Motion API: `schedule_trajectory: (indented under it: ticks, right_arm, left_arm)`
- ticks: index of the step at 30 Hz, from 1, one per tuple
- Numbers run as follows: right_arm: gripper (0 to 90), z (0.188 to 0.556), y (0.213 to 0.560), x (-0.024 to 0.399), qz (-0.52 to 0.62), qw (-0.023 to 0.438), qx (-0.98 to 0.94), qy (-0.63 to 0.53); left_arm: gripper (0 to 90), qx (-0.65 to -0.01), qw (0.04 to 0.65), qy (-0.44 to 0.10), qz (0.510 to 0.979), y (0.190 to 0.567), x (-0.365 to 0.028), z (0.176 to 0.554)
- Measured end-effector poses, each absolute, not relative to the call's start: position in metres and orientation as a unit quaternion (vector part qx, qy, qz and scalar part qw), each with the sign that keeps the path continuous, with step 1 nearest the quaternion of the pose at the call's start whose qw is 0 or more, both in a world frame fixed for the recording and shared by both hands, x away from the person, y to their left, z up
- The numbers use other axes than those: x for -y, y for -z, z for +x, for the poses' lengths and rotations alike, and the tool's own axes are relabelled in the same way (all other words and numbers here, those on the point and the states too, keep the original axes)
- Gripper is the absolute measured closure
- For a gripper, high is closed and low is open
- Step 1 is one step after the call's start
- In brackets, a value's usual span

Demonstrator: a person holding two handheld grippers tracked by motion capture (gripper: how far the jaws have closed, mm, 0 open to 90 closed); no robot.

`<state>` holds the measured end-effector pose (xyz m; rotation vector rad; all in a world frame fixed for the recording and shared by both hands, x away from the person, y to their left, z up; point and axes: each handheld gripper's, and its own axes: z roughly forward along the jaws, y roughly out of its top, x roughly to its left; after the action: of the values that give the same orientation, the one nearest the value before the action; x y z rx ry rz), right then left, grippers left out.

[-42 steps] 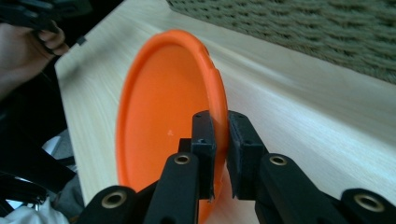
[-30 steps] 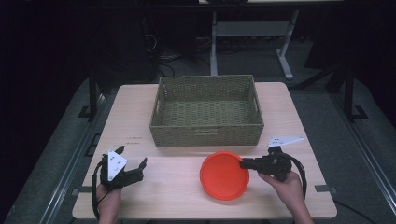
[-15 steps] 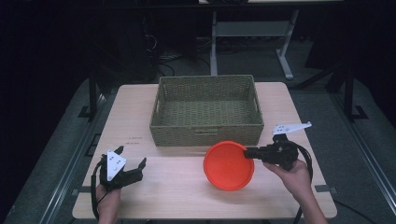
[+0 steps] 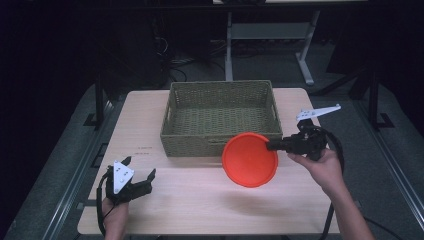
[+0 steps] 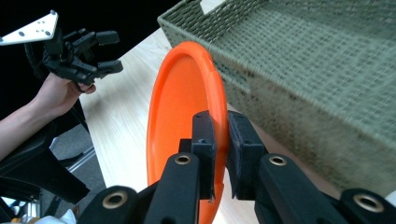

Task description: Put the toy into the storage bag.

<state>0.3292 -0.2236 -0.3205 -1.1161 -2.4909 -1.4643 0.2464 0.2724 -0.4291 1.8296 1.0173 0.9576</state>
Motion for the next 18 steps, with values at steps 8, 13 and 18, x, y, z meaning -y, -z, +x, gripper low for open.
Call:
schedule_trajectory:
  ticks: [8, 13, 18]
  right_arm:
    - [82.1, 0.343, 0.297, 0.224, -0.363, 0.021, 0.799, 0.48]
    - [82.1, 0.352, 0.286, 0.223, -0.362, 0.022, 0.798, 0.481]
    - [82.1, 0.362, 0.275, 0.225, -0.364, 0.015, 0.795, 0.485]
  left_arm:
    - [12.7, -0.403, 0.407, -0.38, 0.727, 0.429, -0.273, 0.246]
    - [12.7, -0.405, 0.405, -0.379, 0.727, 0.429, -0.274, 0.246]
    - [12.7, -0.406, 0.405, -0.379, 0.726, 0.429, -0.274, 0.246]
